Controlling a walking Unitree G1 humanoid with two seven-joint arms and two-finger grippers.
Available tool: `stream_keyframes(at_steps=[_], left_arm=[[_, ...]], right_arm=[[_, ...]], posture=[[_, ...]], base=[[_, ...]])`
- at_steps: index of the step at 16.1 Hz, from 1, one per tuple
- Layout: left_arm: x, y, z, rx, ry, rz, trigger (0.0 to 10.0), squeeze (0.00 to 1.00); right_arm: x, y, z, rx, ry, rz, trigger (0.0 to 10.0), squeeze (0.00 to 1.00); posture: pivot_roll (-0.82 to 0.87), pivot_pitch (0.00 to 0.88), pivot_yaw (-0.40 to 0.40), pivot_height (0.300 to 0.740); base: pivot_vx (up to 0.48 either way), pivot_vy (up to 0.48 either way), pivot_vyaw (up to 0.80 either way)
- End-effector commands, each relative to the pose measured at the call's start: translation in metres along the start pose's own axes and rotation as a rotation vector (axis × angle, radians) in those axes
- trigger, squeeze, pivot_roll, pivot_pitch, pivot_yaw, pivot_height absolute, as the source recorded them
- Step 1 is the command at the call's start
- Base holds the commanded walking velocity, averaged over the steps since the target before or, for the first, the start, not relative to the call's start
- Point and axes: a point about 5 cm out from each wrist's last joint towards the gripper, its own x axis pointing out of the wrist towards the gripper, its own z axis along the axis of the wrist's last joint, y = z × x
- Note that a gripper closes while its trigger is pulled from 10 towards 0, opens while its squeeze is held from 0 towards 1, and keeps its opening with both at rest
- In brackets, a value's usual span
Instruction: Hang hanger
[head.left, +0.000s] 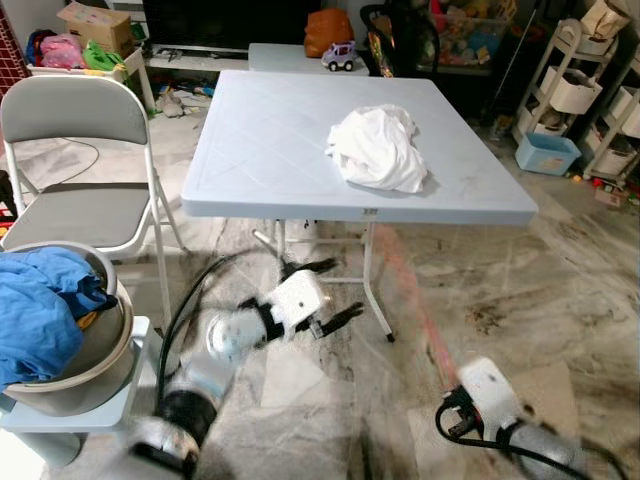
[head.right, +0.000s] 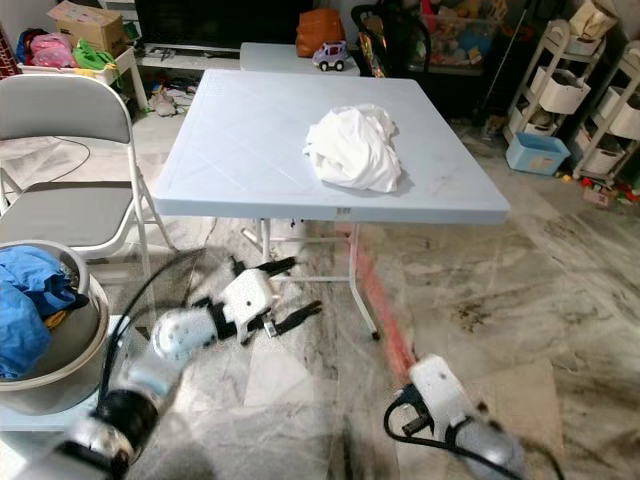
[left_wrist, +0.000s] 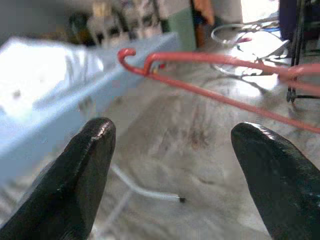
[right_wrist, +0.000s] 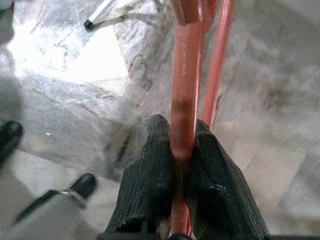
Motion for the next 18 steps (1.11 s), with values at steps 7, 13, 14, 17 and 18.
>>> stream_keyframes(at_steps=[7,13,14,17,18], left_arm=[[0.013,-0.006,-0.009,-0.220,0.066,0.141,10.0,1.00],[0.017,-0.010,-0.005,-0.267,0.072,0.087,10.0,0.00],[0.018,-0.010,-0.005,-0.275,0.073,0.081,10.0,0.00],[0.019,-0.009,-0.004,-0.282,0.069,0.078,10.0,0.00],[0.019,-0.009,-0.004,-0.282,0.072,0.077,10.0,0.00]], right_arm=[[-0.021,0.001,-0.017,0.648,-0.099,-0.458,0.0,0.00],[-0.024,0.013,0.009,0.894,-0.202,-0.540,10.0,0.00],[-0.023,0.013,0.010,0.898,-0.202,-0.552,10.0,0.00],[-0.023,0.010,0.012,0.885,-0.208,-0.552,10.0,0.00],[-0.023,0.008,0.012,0.886,-0.211,-0.556,10.0,0.00]], posture=[[0.05,0.000,-0.067,0.740],[0.03,0.000,-0.044,0.740],[0.03,0.000,-0.043,0.740],[0.03,0.000,-0.044,0.740],[0.03,0.000,-0.044,0.740]], base=[[0.000,0.000,0.00],[0.040,0.000,0.00],[0.251,0.000,0.00],[0.331,0.000,0.00],[0.368,0.000,-0.41]])
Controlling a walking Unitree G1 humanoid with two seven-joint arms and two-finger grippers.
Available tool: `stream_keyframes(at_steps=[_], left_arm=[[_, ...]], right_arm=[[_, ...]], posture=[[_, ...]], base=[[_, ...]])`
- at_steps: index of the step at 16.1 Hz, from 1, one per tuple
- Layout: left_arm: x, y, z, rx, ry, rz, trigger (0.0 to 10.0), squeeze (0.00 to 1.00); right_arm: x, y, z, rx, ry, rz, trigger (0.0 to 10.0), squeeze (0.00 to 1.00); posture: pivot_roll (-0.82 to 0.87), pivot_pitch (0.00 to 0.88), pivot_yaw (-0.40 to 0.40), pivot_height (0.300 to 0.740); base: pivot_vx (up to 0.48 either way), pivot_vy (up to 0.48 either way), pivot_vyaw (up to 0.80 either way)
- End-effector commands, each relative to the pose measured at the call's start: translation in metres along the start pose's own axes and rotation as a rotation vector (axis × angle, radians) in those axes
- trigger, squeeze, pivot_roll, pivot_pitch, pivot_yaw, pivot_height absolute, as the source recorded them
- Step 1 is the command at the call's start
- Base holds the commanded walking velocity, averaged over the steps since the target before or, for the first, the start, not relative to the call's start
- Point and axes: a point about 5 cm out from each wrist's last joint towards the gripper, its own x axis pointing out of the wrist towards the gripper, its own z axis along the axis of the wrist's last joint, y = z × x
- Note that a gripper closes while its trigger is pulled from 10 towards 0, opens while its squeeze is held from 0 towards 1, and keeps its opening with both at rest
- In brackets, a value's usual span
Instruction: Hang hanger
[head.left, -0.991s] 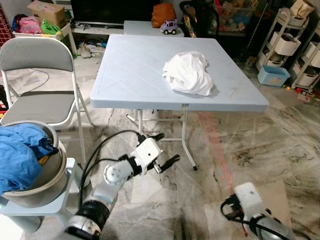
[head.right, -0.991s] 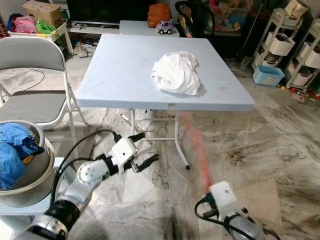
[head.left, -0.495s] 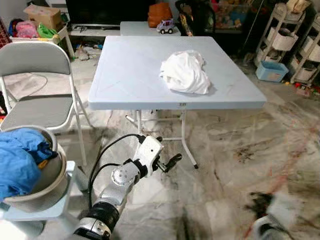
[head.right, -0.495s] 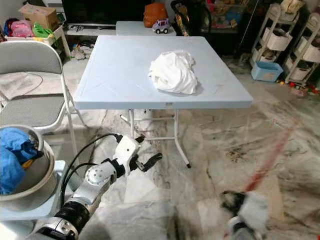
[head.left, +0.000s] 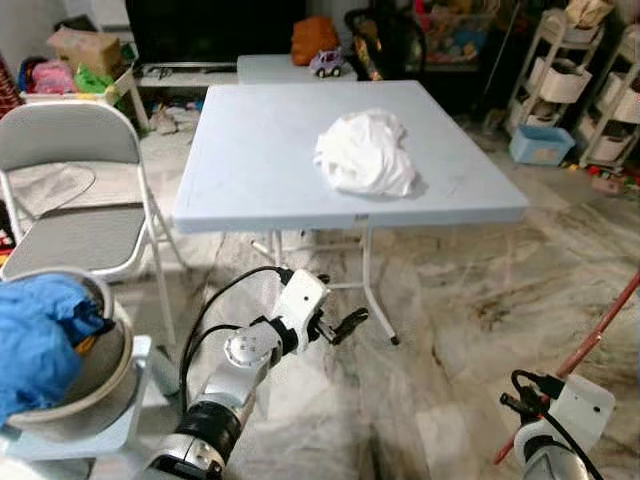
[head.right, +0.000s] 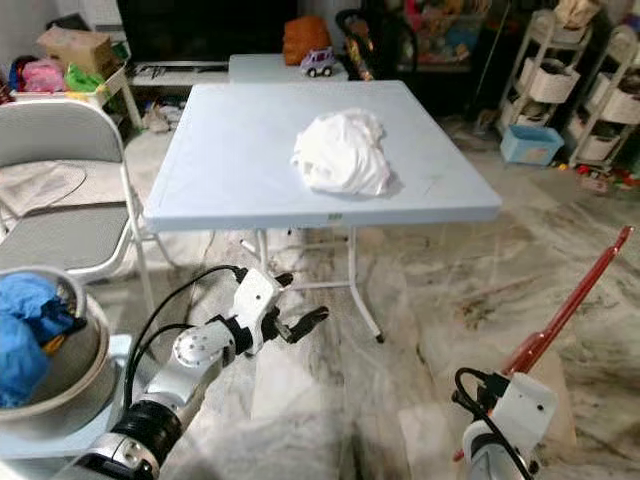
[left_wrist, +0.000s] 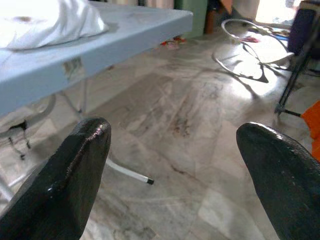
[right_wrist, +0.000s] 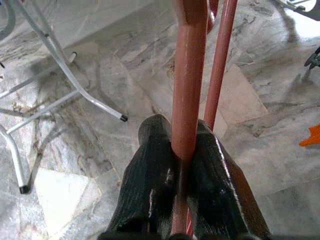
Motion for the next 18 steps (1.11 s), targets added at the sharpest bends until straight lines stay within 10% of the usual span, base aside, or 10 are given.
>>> stream_keyframes(at_steps=[1,14,18], left_arm=[[0.003,0.001,0.007,0.016,-0.015,-0.014,10.0,0.00],[0.004,-0.009,0.002,-0.008,0.015,-0.063,10.0,0.00],[0.001,0.010,0.004,-0.004,0.013,0.201,10.0,0.00]], right_arm=[[-0.006,0.017,-0.005,0.087,0.014,0.020,10.0,0.00],[-0.003,0.021,-0.006,0.100,0.030,0.032,10.0,0.00],[0.000,0.033,-0.004,0.066,0.037,0.095,10.0,0.00]], posture=[[0.04,0.000,-0.044,0.740],[0.04,0.000,-0.051,0.740],[0.08,0.000,-0.105,0.740]], base=[[0.371,0.000,-0.43],[0.413,0.000,-0.77],[0.169,0.000,-0.11]])
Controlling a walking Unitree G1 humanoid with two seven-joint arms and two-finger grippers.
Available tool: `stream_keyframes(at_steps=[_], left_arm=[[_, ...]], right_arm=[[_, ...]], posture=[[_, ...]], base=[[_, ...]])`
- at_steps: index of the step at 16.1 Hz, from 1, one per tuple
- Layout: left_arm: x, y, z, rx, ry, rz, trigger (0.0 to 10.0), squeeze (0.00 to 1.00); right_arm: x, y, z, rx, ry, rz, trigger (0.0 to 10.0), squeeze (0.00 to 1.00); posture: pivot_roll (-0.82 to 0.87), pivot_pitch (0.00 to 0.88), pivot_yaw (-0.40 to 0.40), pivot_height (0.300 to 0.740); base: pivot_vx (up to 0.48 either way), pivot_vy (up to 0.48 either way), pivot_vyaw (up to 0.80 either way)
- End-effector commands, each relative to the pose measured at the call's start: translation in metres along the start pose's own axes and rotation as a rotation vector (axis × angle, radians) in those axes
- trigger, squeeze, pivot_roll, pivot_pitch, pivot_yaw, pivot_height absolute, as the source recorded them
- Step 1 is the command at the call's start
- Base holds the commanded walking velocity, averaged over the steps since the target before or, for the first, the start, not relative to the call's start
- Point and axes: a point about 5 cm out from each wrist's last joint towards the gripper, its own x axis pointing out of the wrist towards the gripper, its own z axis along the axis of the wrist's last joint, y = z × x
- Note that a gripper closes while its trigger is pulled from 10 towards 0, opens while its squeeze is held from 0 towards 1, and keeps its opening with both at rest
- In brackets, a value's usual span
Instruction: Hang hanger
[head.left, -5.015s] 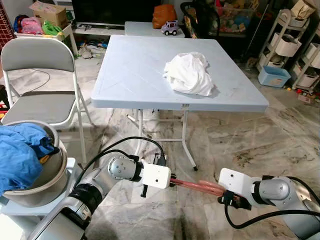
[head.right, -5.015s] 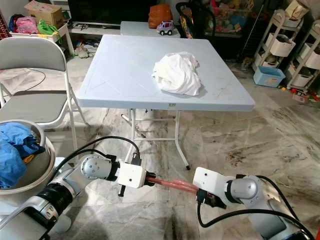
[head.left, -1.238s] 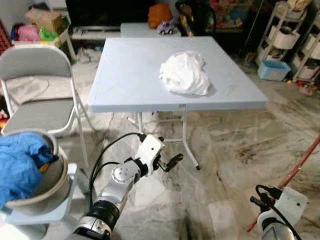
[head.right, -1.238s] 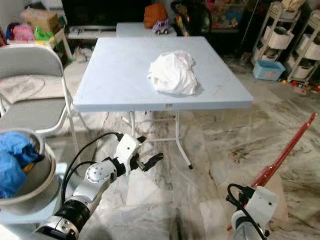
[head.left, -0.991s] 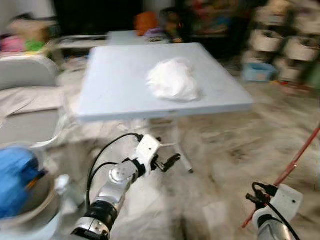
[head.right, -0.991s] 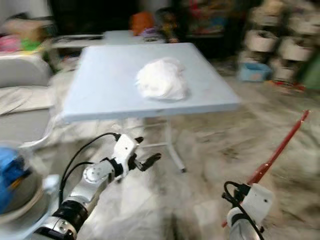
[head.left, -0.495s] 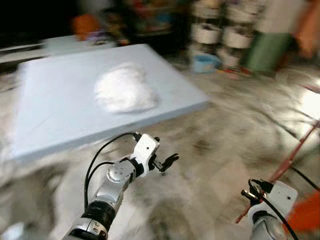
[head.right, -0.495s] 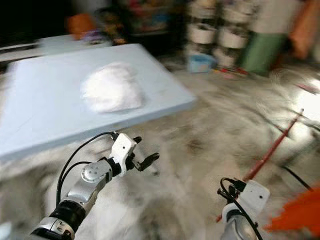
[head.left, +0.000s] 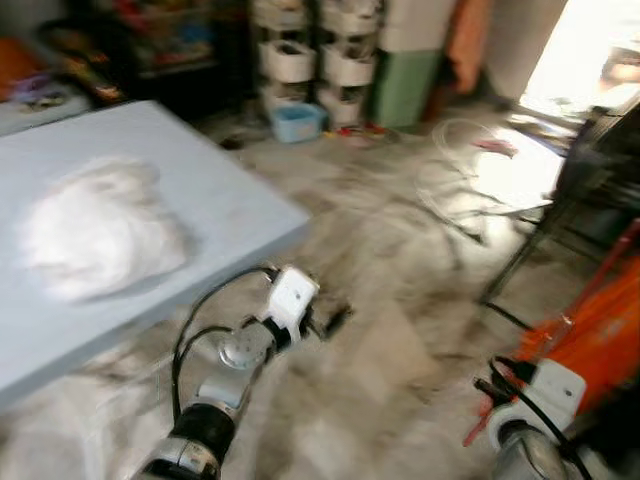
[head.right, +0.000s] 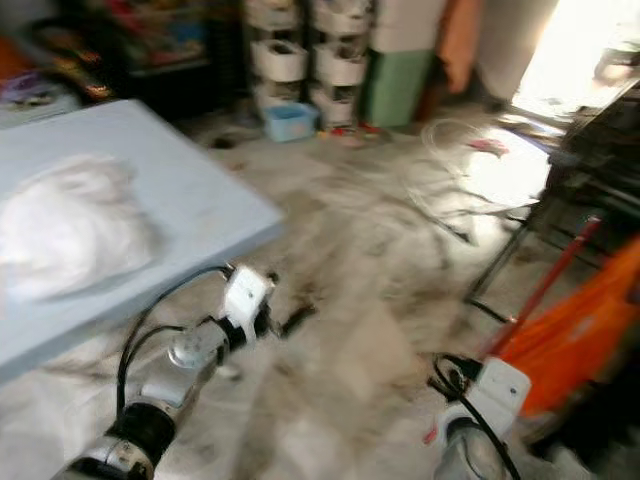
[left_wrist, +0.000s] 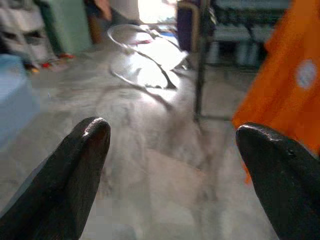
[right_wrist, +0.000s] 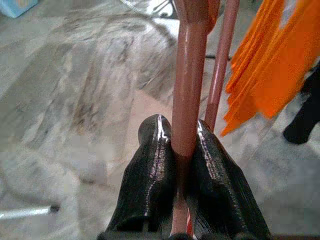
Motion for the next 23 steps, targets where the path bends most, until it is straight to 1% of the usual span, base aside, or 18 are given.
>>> stream_keyframes(at_steps=[1,2,3,5,6,7,9,11,13,14,15,16,17,18,19,21,22,23], left_arm=[[0.000,0.003,0.000,0.002,0.005,0.080,10.0,0.00],[-0.003,0.011,-0.002,0.002,0.014,0.143,10.0,0.00],[-0.009,0.021,-0.007,0.007,0.033,0.229,10.0,0.00],[-0.022,0.037,-0.018,-0.026,0.073,0.352,10.0,0.00],[-0.026,0.040,-0.020,-0.024,0.081,0.377,10.0,0.00],[-0.036,0.047,-0.028,-0.006,0.102,0.430,10.0,0.00],[-0.042,0.049,-0.034,-0.013,0.130,0.455,10.0,0.00],[-0.039,0.046,-0.032,-0.033,0.117,0.428,10.0,0.00],[-0.035,0.043,-0.029,-0.029,0.110,0.400,10.0,0.00],[-0.030,0.042,-0.027,-0.020,0.115,0.362,10.0,0.00],[-0.029,0.041,-0.026,-0.015,0.120,0.347,10.0,0.00],[-0.026,0.039,-0.025,-0.018,0.119,0.324,10.0,0.00],[-0.023,0.036,-0.023,-0.010,0.116,0.292,10.0,0.00],[-0.019,0.033,-0.021,-0.006,0.122,0.260,10.0,0.00],[-0.013,0.027,-0.024,-0.004,0.159,0.200,10.0,0.00],[-0.005,0.016,-0.024,0.002,0.176,0.133,10.0,0.00],[0.007,-0.003,-0.019,0.038,0.172,0.008,10.0,0.00],[0.013,-0.008,-0.016,0.049,0.177,-0.016,10.0,0.00]], right_arm=[[0.000,0.007,-0.005,0.025,0.020,0.006,10.0,0.00],[0.002,0.009,-0.004,0.016,0.017,0.017,10.0,0.00],[0.004,0.012,-0.002,-0.001,0.012,0.026,10.0,0.00],[0.009,0.014,-0.001,-0.012,0.015,0.036,10.0,0.00],[0.010,0.015,-0.001,-0.017,0.018,0.042,10.0,0.00],[0.013,0.017,-0.003,-0.034,0.025,0.054,10.0,0.00],[0.015,0.018,-0.005,-0.041,0.027,0.056,10.0,0.00],[0.017,0.018,-0.008,-0.046,0.032,0.059,10.0,0.00],[0.017,0.017,-0.012,-0.040,0.038,0.052,10.0,0.00],[0.017,0.018,-0.014,-0.027,0.041,0.045,10.0,0.00],[0.016,0.018,-0.014,-0.021,0.039,0.041,10.0,0.00],[0.014,0.017,-0.015,-0.016,0.033,0.042,10.0,0.00],[0.013,0.015,-0.017,-0.011,0.035,0.028,10.0,0.00],[0.012,0.010,-0.020,0.001,0.036,0.005,10.0,0.00],[0.011,0.002,-0.021,0.033,0.021,-0.040,10.0,0.00],[0.009,-0.007,-0.021,0.050,0.015,-0.082,10.0,0.00],[0.005,-0.020,-0.028,0.046,0.021,-0.137,10.0,0.00],[0.000,-0.027,-0.032,0.055,0.025,-0.177,10.0,0.00]], posture=[[0.08,0.000,-0.114,0.740],[0.11,0.000,-0.134,0.740],[0.11,0.000,-0.138,0.740],[0.15,0.000,-0.168,0.740],[0.16,0.000,-0.176,0.740],[0.18,0.000,-0.194,0.740],[0.19,0.000,-0.200,0.740],[0.20,0.000,-0.194,0.740],[0.18,0.000,-0.178,0.740],[0.18,0.000,-0.163,0.740],[0.18,0.000,-0.163,0.740],[0.17,0.000,-0.146,0.740],[0.16,0.000,-0.133,0.740],[0.14,0.000,-0.114,0.740],[0.09,0.000,-0.110,0.740],[0.08,0.000,-0.114,0.740],[0.00,0.000,-0.103,0.740],[-0.02,0.000,-0.083,0.740]], base=[[0.000,0.000,0.00],[0.000,0.000,0.00],[0.000,0.000,0.00],[0.000,0.000,0.00],[0.000,0.000,0.00],[0.000,0.000,0.00],[0.000,0.000,0.00],[0.000,0.000,0.00],[0.000,0.000,0.00],[0.000,0.000,-0.80],[0.000,0.000,-0.80],[0.000,0.000,-0.80],[0.000,0.000,-0.80],[0.244,0.000,-0.80],[0.000,0.000,-0.66],[0.000,0.000,0.00],[0.000,0.000,0.00],[0.000,0.000,0.00]])
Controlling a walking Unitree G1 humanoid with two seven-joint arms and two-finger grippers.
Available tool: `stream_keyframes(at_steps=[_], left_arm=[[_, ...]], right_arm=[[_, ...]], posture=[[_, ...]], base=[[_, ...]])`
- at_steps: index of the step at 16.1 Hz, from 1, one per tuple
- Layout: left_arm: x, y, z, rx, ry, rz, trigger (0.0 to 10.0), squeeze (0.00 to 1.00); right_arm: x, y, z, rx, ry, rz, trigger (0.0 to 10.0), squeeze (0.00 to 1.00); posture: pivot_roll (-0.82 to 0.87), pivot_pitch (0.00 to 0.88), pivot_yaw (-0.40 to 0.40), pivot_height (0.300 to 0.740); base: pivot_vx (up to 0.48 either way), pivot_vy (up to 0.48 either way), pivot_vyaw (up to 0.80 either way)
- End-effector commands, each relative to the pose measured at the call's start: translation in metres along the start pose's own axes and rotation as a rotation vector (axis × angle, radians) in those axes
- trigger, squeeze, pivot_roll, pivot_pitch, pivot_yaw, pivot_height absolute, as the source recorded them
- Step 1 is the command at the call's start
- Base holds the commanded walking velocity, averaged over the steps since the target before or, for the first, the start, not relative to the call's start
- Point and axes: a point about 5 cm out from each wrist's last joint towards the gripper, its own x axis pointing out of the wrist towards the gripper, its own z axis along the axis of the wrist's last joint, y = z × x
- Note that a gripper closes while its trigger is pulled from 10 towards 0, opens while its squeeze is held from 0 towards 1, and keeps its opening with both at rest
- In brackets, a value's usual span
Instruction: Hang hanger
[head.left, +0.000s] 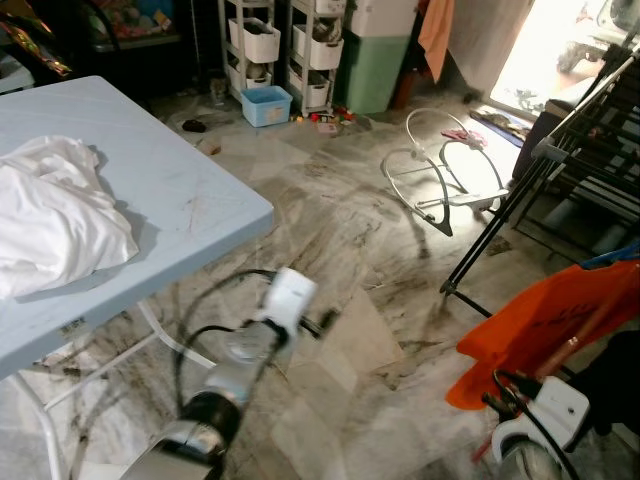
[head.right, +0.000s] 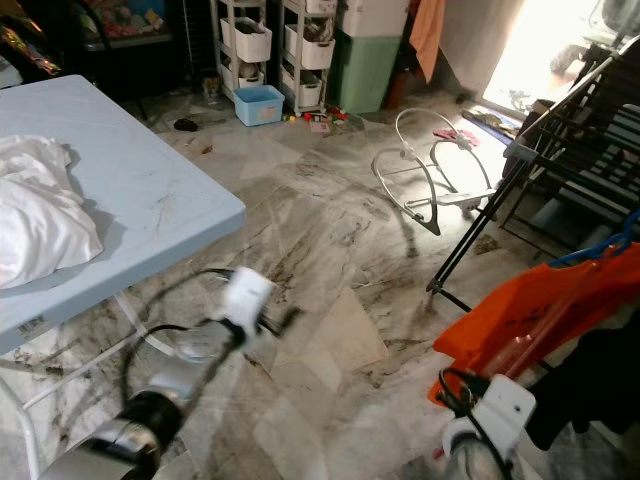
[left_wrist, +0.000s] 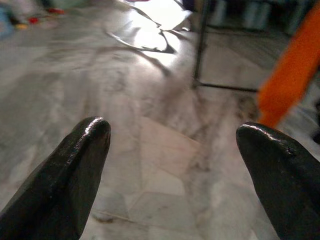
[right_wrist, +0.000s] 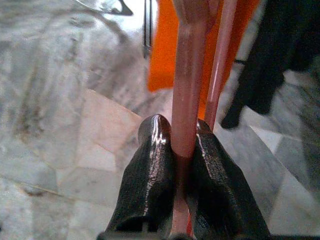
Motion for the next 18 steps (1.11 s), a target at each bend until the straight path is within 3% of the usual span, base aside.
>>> stream_keyframes(at_steps=[1,3,6,8,10,11,13,14,18], left_arm=[[0.005,-0.005,0.008,0.020,-0.015,-0.047,10.0,0.00],[0.010,-0.014,0.010,0.012,0.000,-0.093,10.0,0.00],[0.014,-0.020,0.012,0.051,0.023,-0.157,10.0,0.00],[0.016,-0.028,0.015,0.077,0.015,-0.194,10.0,0.00],[0.019,-0.032,0.021,0.071,-0.021,-0.175,10.0,0.00],[0.020,-0.027,0.024,0.042,-0.044,-0.124,10.0,0.00],[0.017,-0.020,0.021,0.010,-0.041,-0.084,10.0,0.00],[0.012,-0.012,0.010,0.007,-0.011,-0.037,10.0,0.00],[0.007,-0.003,0.005,-0.011,-0.010,0.010,10.0,0.00]], right_arm=[[-0.009,-0.004,-0.008,0.047,0.001,-0.048,10.0,0.00],[-0.013,-0.013,-0.021,0.078,0.001,-0.106,10.0,0.00],[-0.021,-0.012,-0.025,0.085,-0.037,-0.137,10.0,0.00],[-0.024,-0.016,-0.029,0.093,-0.039,-0.153,10.0,0.00],[-0.029,-0.023,-0.028,0.105,-0.081,-0.160,10.0,0.00],[-0.030,-0.019,-0.018,0.074,-0.143,-0.083,10.0,0.00],[-0.031,-0.013,-0.015,0.026,-0.161,-0.015,10.0,0.00],[-0.033,-0.005,-0.010,-0.031,-0.179,0.054,10.0,0.00],[-0.033,0.007,-0.006,-0.068,-0.199,0.140,10.0,0.00]], posture=[[-0.04,0.000,-0.050,0.740],[-0.13,0.000,0.056,0.740],[-0.24,0.000,0.151,0.740],[-0.27,0.000,0.169,0.740],[-0.28,0.000,0.158,0.740],[-0.26,0.000,0.138,0.740],[-0.24,0.000,0.119,0.740],[-0.21,0.000,0.089,0.740],[-0.13,0.000,0.025,0.740]], base=[[0.000,0.000,0.00],[0.000,0.000,0.00],[0.000,0.000,0.00],[0.000,0.000,0.00],[0.000,0.000,0.00],[0.000,0.000,0.00],[0.000,0.000,0.00],[0.000,0.000,0.00],[0.000,0.000,0.00]])
